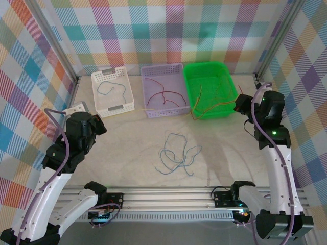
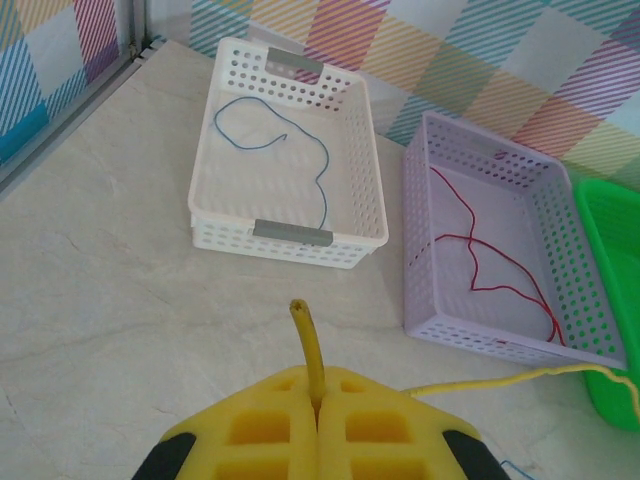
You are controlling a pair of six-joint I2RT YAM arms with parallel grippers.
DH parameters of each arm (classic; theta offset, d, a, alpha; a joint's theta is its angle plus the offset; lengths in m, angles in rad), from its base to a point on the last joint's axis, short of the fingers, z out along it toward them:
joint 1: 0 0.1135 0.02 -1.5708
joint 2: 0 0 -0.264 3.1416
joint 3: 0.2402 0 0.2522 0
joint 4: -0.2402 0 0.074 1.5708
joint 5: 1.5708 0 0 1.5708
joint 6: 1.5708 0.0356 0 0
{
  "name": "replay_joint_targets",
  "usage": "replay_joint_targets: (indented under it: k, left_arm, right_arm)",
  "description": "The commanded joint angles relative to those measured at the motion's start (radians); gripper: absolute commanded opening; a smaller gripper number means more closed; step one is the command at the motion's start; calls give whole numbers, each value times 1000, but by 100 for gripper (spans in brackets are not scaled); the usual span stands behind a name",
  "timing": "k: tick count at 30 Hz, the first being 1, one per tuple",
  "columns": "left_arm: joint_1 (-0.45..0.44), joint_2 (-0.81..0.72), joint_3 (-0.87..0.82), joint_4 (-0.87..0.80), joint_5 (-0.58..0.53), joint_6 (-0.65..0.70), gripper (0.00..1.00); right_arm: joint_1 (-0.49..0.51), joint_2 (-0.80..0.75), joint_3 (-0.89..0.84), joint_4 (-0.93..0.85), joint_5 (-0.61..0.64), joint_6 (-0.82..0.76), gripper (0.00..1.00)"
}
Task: Untangle the cables
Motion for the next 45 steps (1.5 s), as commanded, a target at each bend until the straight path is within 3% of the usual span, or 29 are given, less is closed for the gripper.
replay_joint_targets:
  k: [1, 10, 16, 18, 24, 28, 34, 39, 45]
  left_arm:
    - [8, -12, 2, -5, -44, 17, 0]
    - [8, -48, -20, -2, -102, 16, 0]
    - [8, -71, -45, 5, -138, 14, 0]
    - [8, -83, -52, 11, -133, 12, 0]
    - [8, -91, -88, 54, -58, 8, 0]
    - [8, -90, -126, 80, -6, -2, 0]
    - [8, -93, -156, 106, 19, 2, 0]
    - [8, -101, -172, 123, 26, 12, 0]
    - [6, -101, -180, 130, 34, 16, 0]
  right_arm:
    - [-2, -14, 55, -83, 141, 11, 0]
    - [-7, -66, 63, -143, 407, 58, 0]
    - [-16, -70, 84, -178, 493, 69, 0]
    - [-22, -73, 83, -165, 440, 70, 0]
    - [-19, -44, 108, -57, 122, 81, 0]
    - [35, 48, 168, -52, 80, 86, 0]
    - [269, 232, 259, -13, 260, 1, 0]
    - [332, 467, 410, -9, 296, -26, 0]
    - [388, 792, 736, -100, 305, -62, 0]
